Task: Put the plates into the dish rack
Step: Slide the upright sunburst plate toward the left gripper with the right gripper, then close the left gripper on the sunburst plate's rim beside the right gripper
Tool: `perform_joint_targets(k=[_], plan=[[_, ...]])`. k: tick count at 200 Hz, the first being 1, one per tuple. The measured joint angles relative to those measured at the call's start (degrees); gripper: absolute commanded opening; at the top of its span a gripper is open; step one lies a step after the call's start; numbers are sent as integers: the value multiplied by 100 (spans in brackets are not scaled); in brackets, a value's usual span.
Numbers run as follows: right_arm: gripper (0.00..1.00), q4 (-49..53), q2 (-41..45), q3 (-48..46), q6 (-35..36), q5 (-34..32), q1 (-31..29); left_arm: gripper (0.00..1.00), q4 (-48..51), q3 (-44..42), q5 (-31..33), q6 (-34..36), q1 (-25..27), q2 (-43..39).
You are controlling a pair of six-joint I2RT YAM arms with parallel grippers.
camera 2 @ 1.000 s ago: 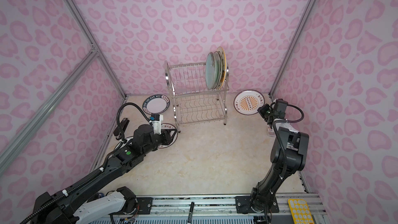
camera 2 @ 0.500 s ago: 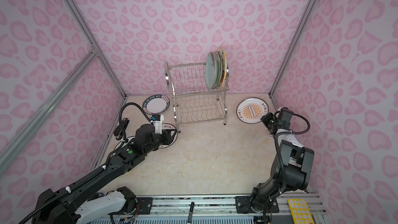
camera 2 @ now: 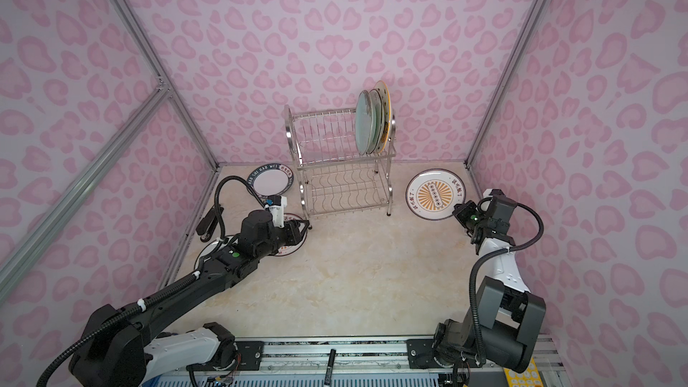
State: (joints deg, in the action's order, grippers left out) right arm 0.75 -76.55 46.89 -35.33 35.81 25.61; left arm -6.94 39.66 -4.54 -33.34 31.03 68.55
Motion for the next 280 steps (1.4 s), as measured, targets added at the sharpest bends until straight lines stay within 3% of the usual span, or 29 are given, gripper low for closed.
perform_joint_targets(k=[51, 136, 280], plan=[[0, 59, 527, -127, -111, 319, -195, 42, -240, 149, -63, -15, -33, 212], [0, 514, 859, -94, 46, 428, -1167, 42, -387, 208, -170, -114, -33, 323], [0, -79, 52, -35, 184, 518, -2896, 42, -389, 426, -684, -118, -20, 664]])
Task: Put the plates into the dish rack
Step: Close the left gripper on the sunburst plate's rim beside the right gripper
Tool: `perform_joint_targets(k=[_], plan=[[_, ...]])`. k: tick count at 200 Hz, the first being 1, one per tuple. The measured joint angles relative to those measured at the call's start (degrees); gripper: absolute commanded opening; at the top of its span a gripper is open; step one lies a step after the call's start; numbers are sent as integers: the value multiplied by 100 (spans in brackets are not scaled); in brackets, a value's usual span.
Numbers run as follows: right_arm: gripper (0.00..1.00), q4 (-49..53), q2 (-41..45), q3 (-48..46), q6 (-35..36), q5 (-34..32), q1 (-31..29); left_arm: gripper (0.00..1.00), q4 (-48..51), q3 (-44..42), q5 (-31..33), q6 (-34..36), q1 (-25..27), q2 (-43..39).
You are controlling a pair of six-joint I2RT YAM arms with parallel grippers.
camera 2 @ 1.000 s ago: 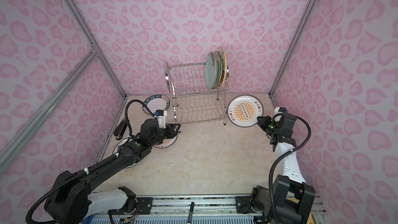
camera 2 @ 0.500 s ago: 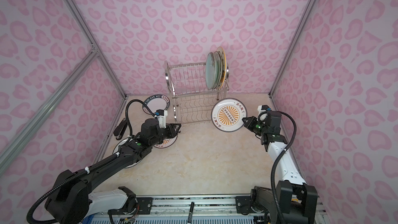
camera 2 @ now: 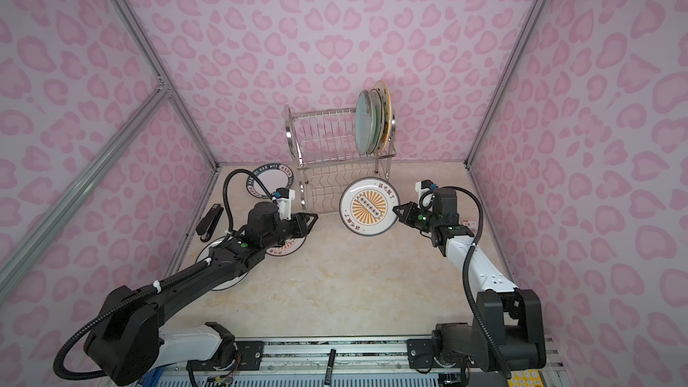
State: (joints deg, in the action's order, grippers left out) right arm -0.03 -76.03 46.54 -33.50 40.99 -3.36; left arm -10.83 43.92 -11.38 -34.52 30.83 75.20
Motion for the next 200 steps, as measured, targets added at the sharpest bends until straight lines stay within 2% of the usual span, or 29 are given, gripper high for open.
perform_joint_targets(k=[70, 200], plan=[[0, -229, -212, 155, 118, 256, -492, 42, -2, 125, -236, 2, 96, 76], [0, -562, -267, 251, 181, 671, -964, 40, 2, 192, -278, 7, 160, 107]])
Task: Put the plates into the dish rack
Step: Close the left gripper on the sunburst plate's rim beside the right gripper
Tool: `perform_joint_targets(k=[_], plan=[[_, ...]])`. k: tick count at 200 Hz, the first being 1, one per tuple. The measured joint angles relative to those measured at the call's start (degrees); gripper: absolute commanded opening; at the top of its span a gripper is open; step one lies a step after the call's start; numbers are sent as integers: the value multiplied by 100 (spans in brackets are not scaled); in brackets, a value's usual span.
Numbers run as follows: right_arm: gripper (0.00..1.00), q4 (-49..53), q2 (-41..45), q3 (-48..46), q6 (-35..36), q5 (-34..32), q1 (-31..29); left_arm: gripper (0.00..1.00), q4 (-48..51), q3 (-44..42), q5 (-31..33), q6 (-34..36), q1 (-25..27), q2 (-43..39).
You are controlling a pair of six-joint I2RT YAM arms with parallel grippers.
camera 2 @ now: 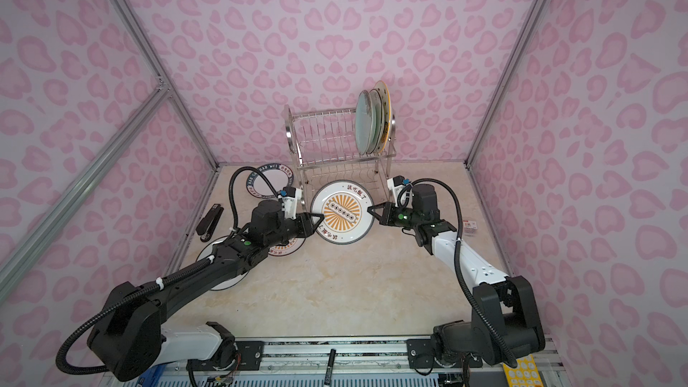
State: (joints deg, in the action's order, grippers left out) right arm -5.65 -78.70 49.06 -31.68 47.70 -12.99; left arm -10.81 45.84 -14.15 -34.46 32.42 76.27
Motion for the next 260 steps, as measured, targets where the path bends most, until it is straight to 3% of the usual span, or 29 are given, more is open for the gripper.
perform_joint_targets(k=[33, 38, 77, 176, 260], plan=[[0, -48, -68, 33, 55, 22, -105, 37, 0, 0, 4, 2, 7, -7], [0, -52, -83, 33, 66, 22, -118, 32, 0, 0, 4, 0, 4, -7], [0, -186, -234, -9, 39, 48, -138, 21, 66, 0, 87, -4, -2, -7], [2, -389, -461, -33, -79, -13, -133, 3, -46, 2, 66, -249, -13, -44], [13, -758, -476, -289, -459, -96, -179, 3, -131, -31, 92, -260, -15, -52]])
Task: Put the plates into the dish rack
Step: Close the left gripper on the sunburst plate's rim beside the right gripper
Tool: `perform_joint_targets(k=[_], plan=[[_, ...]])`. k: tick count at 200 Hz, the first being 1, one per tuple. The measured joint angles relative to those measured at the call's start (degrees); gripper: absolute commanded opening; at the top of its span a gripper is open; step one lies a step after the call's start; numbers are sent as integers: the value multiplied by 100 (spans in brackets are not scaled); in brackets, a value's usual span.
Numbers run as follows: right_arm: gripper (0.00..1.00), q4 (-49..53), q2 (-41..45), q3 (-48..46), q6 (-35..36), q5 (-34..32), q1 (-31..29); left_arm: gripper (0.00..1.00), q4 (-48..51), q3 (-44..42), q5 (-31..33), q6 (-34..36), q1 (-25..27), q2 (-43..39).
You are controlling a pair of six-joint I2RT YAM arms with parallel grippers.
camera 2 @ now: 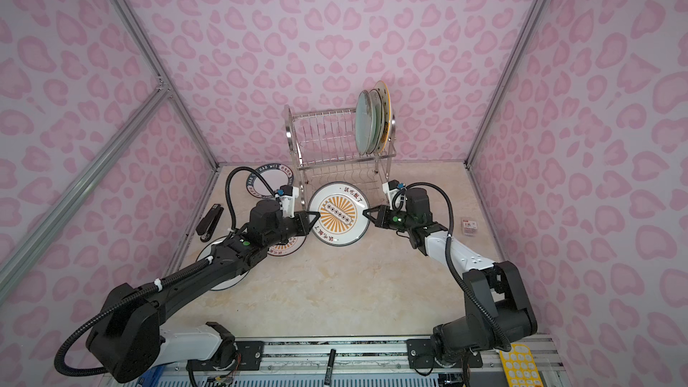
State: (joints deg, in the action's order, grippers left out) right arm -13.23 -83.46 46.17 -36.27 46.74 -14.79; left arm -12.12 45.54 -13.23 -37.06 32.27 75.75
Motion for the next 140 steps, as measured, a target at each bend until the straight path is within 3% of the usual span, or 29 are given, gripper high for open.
perform_joint_targets(k=[140], plan=[[28, -664, -13, -376, -636, -63, -140, 3, -501, -415, 66, -299, 26, -131]])
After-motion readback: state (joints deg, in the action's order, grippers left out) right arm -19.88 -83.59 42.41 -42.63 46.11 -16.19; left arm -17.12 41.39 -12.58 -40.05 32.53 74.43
